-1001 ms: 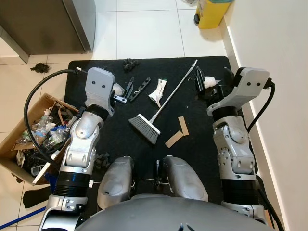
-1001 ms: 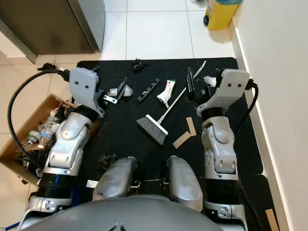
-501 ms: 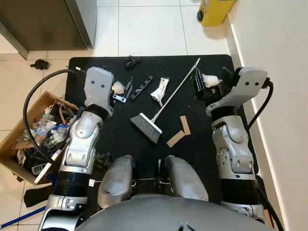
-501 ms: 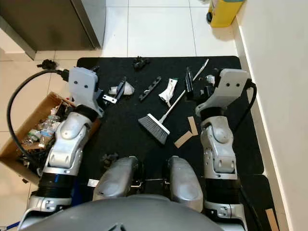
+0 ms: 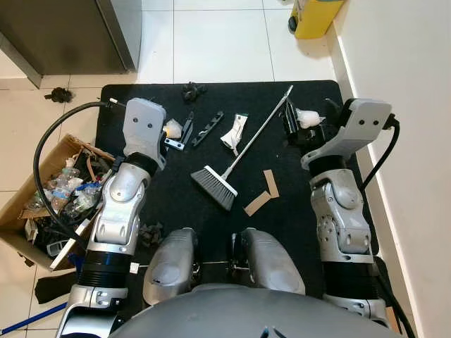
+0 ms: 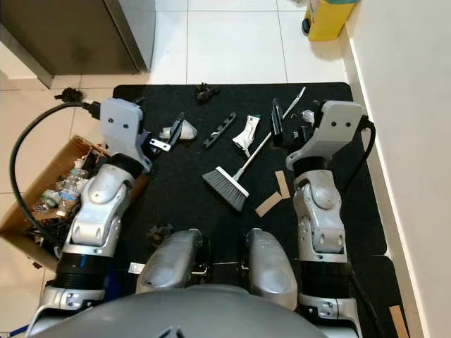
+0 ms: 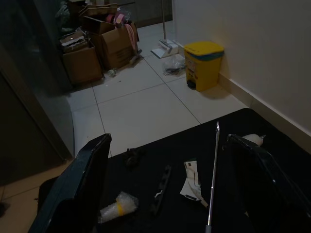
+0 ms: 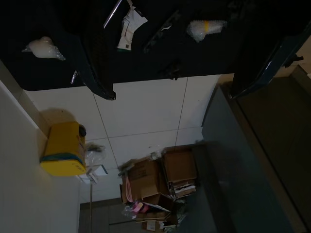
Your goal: Sweep floor
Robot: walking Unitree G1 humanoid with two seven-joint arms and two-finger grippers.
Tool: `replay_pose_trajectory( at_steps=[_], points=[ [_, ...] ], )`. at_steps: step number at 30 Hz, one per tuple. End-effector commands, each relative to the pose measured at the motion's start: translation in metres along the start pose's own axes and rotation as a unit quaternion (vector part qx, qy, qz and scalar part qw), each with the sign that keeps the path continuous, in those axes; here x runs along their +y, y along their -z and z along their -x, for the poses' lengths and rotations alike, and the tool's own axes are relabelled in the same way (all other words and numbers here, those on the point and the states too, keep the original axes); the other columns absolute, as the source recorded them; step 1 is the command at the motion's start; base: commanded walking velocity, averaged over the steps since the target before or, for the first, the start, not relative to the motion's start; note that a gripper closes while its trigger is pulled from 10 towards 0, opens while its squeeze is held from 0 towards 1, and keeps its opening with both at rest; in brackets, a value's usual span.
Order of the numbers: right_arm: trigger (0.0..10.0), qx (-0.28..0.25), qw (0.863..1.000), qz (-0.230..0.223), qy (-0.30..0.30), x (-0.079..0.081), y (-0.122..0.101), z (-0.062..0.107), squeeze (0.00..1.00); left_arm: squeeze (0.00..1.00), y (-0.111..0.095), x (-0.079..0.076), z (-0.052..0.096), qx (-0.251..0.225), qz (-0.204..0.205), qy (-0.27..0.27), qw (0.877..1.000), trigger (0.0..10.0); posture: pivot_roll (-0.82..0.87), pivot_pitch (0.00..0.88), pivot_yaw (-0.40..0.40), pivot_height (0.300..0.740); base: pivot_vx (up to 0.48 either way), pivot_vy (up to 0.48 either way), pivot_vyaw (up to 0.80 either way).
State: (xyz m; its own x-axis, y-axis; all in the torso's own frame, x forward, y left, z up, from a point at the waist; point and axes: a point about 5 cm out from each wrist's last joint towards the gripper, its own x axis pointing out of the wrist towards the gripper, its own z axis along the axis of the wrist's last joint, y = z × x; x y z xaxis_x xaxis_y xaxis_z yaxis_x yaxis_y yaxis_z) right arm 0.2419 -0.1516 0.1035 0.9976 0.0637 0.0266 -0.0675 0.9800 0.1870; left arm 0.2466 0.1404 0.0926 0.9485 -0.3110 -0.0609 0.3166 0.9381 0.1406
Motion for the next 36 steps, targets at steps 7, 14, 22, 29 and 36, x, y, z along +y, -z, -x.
replay_pose_trajectory(
  at_steps=[7,14,22,29,36],
  points=[
    [10.0,0.005,1.0,-0.004,0.006,-0.0021,0.0038,-0.0003,0.0,0.0,0.0017,-0.0014,-0.0013,0.008,0.004,0.0,1.0,10.0,0.06,0.0,-0.021,0.74,0.0,0.0,0.0],
    [10.0,0.005,1.0,-0.004,0.005,-0.002,0.0039,-0.0003,0.0,0.0,0.0009,-0.0024,-0.0017,0.006,-0.003,0.007,1.0,10.0,0.06,0.0,-0.021,0.74,0.0,-0.343,0.0],
    [10.0,0.006,1.0,-0.004,0.006,-0.0024,0.004,-0.0002,0.0,0.0,0.0008,-0.0034,-0.0023,0.005,0.0,0.009,1.0,10.0,0.05,0.0,-0.022,0.74,0.0,-0.48,0.0],
    [10.0,0.007,1.0,-0.003,0.005,-0.0025,0.0041,0.0002,0.0,0.0,0.0015,-0.0035,-0.0023,0.006,0.001,0.008,1.0,10.0,0.05,0.0,-0.024,0.74,0.0,-0.48,0.0],
    [10.0,0.007,1.0,-0.003,0.005,-0.0024,0.0042,0.0006,0.0,0.0,0.0021,-0.0037,-0.0021,0.007,0.002,0.009,1.0,10.0,0.05,0.0,-0.023,0.74,0.0,-0.479,0.0]
  ],
)
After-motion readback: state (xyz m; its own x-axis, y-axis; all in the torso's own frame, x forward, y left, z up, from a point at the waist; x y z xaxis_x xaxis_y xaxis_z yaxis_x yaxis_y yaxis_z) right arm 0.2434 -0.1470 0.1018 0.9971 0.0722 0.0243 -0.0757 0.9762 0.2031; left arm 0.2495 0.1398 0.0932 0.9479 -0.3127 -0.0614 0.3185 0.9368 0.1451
